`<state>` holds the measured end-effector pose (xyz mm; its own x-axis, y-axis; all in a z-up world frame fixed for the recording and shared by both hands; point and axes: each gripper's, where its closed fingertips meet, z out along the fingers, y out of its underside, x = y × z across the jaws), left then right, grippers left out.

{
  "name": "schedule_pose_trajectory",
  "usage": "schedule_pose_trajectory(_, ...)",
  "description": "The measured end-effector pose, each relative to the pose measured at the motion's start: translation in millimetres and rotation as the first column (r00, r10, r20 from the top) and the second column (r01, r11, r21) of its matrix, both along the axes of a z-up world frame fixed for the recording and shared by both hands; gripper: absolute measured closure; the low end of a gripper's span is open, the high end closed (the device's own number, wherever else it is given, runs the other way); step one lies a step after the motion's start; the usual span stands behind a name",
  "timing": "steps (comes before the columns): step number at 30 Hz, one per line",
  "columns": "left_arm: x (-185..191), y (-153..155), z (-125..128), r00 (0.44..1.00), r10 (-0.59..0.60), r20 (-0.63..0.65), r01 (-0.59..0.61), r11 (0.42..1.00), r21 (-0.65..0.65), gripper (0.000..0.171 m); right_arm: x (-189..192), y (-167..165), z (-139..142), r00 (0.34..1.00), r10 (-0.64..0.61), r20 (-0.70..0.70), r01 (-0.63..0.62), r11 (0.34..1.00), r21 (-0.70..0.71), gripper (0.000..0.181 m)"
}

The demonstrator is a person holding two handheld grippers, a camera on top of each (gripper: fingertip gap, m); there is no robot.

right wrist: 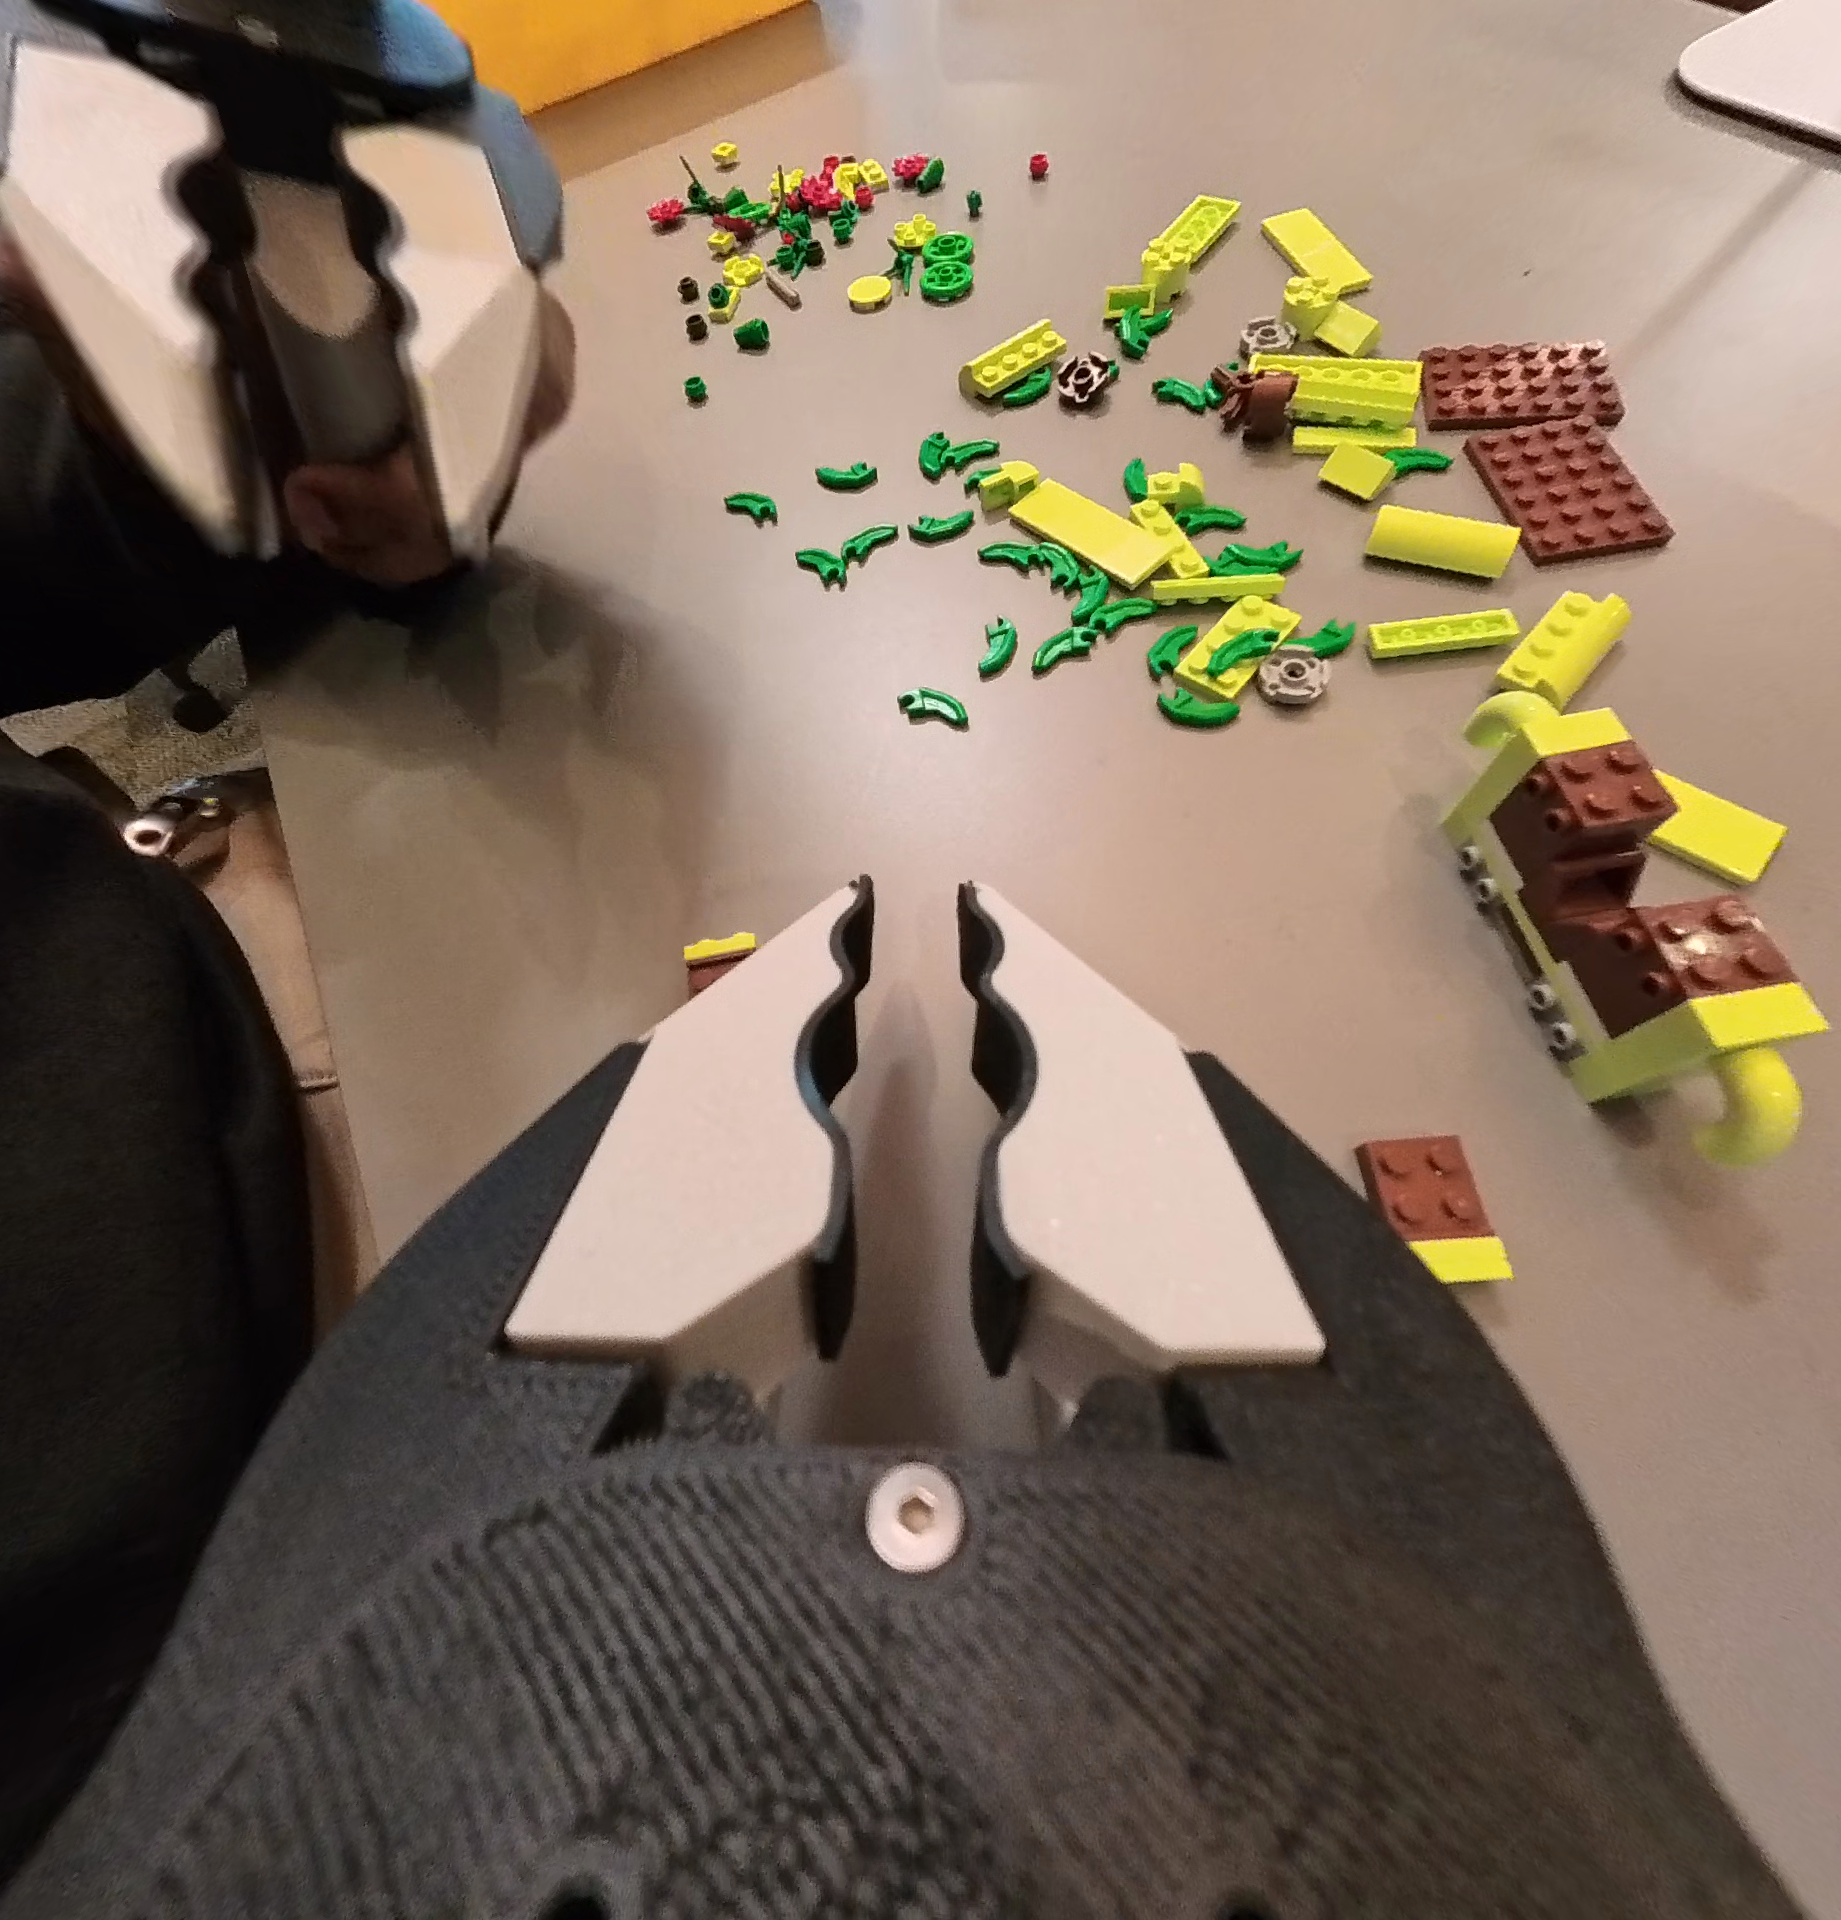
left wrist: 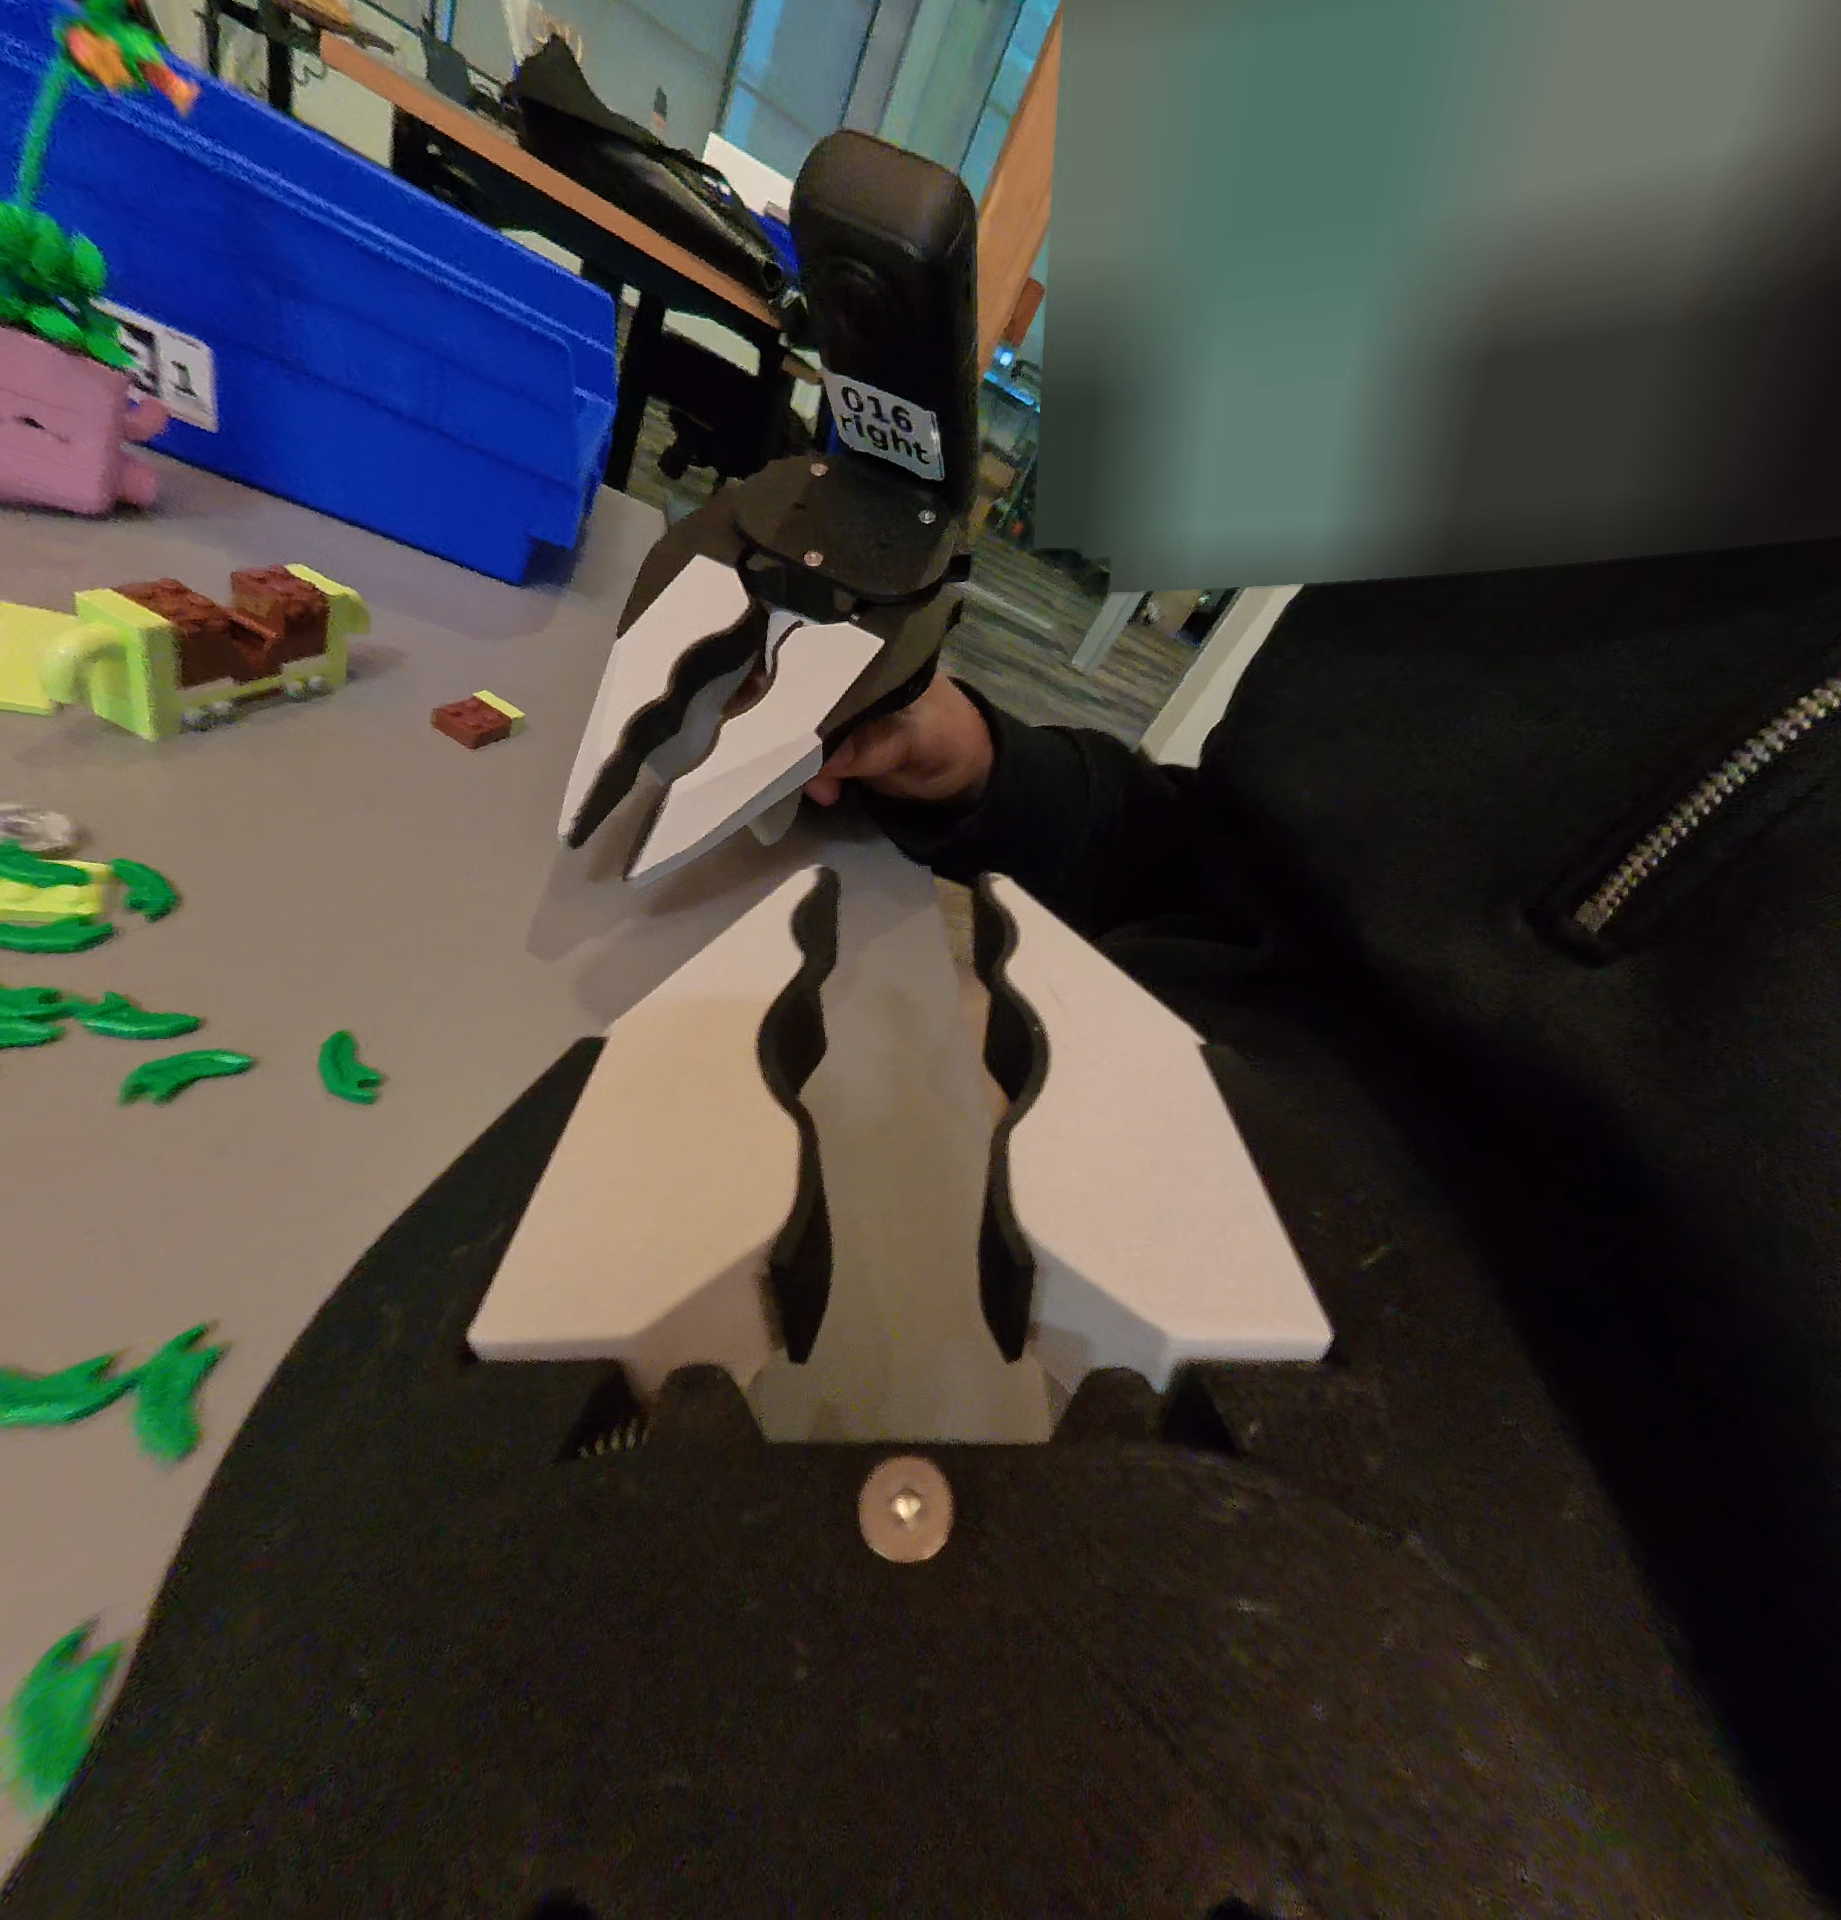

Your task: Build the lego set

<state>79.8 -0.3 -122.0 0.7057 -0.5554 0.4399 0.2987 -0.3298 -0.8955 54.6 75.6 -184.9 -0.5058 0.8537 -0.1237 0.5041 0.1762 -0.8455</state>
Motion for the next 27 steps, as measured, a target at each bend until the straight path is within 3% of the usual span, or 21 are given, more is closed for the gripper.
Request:
schedule_pose_trajectory(1, -11.9, -3.6, 2.0, 0.998, 0.044, -0.053, -0.044, 0.999, 0.006, 0.155, 0.0, 0.1, 0.5, 1.0, 0.0, -0.003, 0.0, 1.0, -0.002, 0.168)
schedule_pose_trajectory(3, -72.3, -14.4, 9.3, 0.928, 0.316, -0.197, -0.313, 0.949, 0.045, 0.161, 0.2, 0.4, 1.8, 1.0, -0.001, -0.011, 0.001, 1.0, -0.004, 0.168)
schedule_pose_trajectory(4, -113.8, -27.6, 15.3, 0.844, 0.481, -0.238, -0.478, 0.875, 0.073, 0.166, 0.3, 0.3, 2.6, 1.0, -0.001, -0.016, 0.001, 1.0, -0.004, 0.168)
schedule_pose_trajectory(6, -195.9, -69.3, 21.1, 0.627, 0.747, -0.223, -0.758, 0.651, 0.051, 0.169, 0.5, 0.3, 3.2, 1.0, -0.001, -0.022, 0.001, 1.0, -0.004, 0.169)
schedule_pose_trajectory(7, -226.6, -92.1, 16.7, 0.538, 0.82, -0.195, -0.837, 0.547, -0.004, 0.17, 0.4, 0.2, 2.7, 1.0, 0.0, -0.017, 0.0, 1.0, -0.005, 0.169)
schedule_pose_trajectory(9, -262.7, -125.4, -3.3, 0.44, 0.882, -0.168, -0.897, 0.423, -0.128, 0.171, -0.1, 0.2, 0.9, 1.0, 0.0, -0.005, 0.0, 1.0, -0.004, 0.169)
schedule_pose_trajectory(11, -279.0, -142.2, -32.9, 0.406, 0.881, -0.244, -0.904, 0.348, -0.249, 0.169, -0.6, 0.2, 0.1, 1.0, 0.0, -0.002, 0.0, 1.0, 0.001, 0.169)
schedule_pose_trajectory(13, -281.1, -143.8, -51.9, 0.419, 0.849, -0.321, -0.893, 0.323, -0.312, 0.167, -1.2, 0.0, -0.4, 1.0, 0.001, 0.0, -0.001, 1.0, 0.003, 0.17)
schedule_pose_trajectory(17, -279.2, -128.8, -66.5, 0.441, 0.796, -0.415, -0.887, 0.315, -0.339, 0.167, -2.3, 0.0, -1.1, 1.0, 0.003, 0.004, -0.003, 1.0, 0.005, 0.17)
schedule_pose_trajectory(21, -288.3, -127.1, -84.1, 0.427, 0.716, -0.553, -0.896, 0.252, -0.366, 0.171, -2.3, -0.3, -0.7, 1.0, 0.006, 0.001, -0.006, 1.0, 0.004, 0.171)
schedule_pose_trajectory(24, -290.6, -126.1, -81.6, 0.414, 0.713, -0.566, -0.904, 0.25, -0.347, 0.171, -2.1, -0.3, 0.2, 1.0, 0.007, -0.006, -0.006, 1.0, 0.005, 0.171)
schedule_pose_trajectory(27, -300.2, -134.7, -58.1, 0.33, 0.786, -0.523, -0.941, 0.226, -0.254, 0.171, -1.8, -0.8, 0.0, 1.0, 0.009, -0.008, -0.009, 1.0, 0.01, 0.172)
